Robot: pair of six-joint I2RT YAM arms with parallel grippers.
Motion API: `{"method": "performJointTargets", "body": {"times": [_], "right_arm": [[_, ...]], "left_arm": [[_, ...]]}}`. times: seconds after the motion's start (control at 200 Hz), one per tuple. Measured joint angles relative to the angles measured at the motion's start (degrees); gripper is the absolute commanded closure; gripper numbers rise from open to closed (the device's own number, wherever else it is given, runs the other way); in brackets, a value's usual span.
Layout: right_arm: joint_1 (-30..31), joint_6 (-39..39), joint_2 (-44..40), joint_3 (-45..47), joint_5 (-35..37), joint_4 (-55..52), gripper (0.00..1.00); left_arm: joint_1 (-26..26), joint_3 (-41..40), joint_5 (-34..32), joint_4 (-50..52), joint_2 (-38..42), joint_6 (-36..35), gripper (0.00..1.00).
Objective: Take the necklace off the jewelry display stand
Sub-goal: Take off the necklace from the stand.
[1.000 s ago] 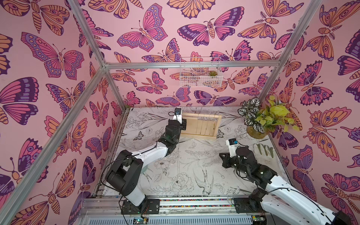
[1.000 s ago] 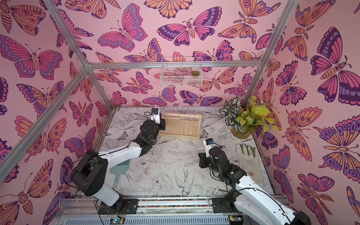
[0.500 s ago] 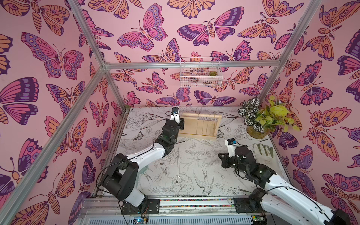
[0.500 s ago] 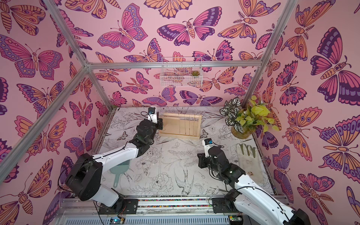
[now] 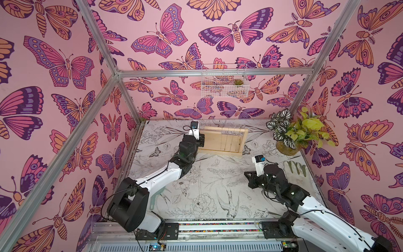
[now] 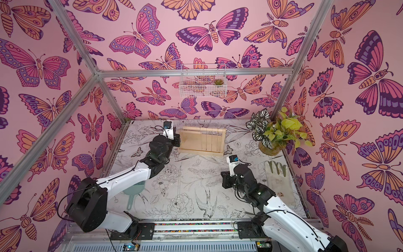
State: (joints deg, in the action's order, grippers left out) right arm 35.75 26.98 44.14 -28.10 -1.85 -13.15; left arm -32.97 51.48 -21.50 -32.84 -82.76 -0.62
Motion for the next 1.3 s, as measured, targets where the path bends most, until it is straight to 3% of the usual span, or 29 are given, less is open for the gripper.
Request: {"method": "performJointTargets", "body": {"times": [0.531,0.786,1.301], "right_arm": [[0.0,0.07,0.11,-1.64,-1.01,-3.8,1.0],[0.0,0.22,0.11,-1.64,-2.34,-5.07,1.0],[0.0,0.76,-3.85,-1.62,-3.39,-8.04,1.0]], "left_arm": [[0.02,-1.7,19.17,18.67,17.46,6.03,1.0],[-0.02,-7.58,27.91,23.32,24.94,11.32,1.0],[-5.84,-13.09,39.36,25.94,27.39,18.75,1.0]]}}
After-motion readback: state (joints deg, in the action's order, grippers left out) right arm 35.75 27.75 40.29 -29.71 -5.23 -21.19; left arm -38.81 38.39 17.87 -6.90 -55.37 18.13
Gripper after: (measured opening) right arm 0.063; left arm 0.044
